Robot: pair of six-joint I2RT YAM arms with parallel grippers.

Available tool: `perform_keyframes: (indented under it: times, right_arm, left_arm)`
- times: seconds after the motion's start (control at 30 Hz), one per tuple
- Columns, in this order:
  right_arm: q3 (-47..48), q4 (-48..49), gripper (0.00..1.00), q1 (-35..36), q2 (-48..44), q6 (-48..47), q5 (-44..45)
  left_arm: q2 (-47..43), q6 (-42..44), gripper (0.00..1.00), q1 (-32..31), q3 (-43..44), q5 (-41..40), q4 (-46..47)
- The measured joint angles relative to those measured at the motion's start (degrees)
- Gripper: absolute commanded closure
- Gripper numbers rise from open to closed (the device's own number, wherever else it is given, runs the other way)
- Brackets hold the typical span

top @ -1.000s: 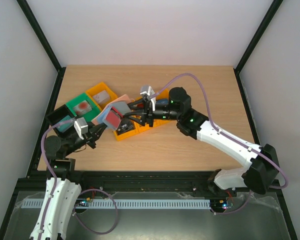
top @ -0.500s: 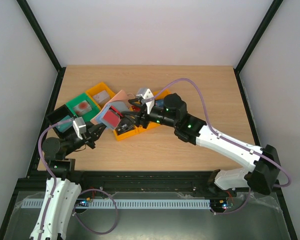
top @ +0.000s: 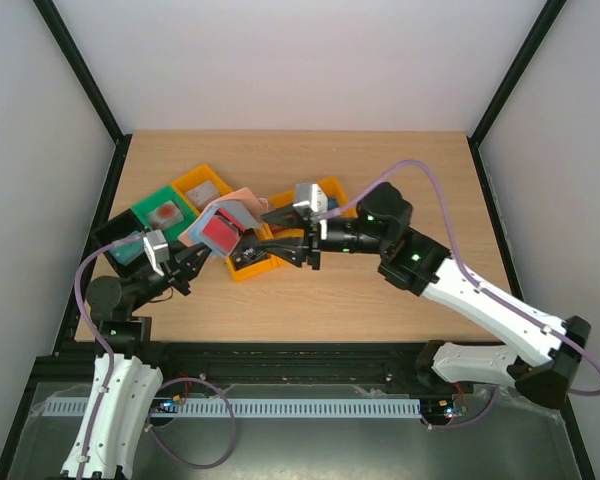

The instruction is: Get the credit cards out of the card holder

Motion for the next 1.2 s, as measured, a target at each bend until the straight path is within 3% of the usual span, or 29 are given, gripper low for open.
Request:
perform_keyframes:
  times: [0.13, 0.3, 0.77, 1.2]
  right_arm:
    - [3.6, 0.0, 0.61, 1.3, 7.3, 2.6, -3.3]
    - [5.4, -1.4, 0.54, 1.6, 15.3, 4.0, -2.5]
    - [5.4, -3.6, 0.42, 0.2, 13.8, 2.4, 1.3]
    - [6.1, -8.0, 0.34, -2.3, 11.0, -1.6, -1.1]
  left_arm:
    - [0.4, -0.7, 0.98, 0.1, 0.0, 0.1, 0.6]
    - [0.6, -0.9, 0.98, 0.1, 0.0, 1.9, 1.7]
    - [0.6, 0.8, 0.98, -0.1, 0.0, 10.3, 5.9]
    - [0.6, 0.2, 0.98, -0.1, 0.0, 11.3, 6.6]
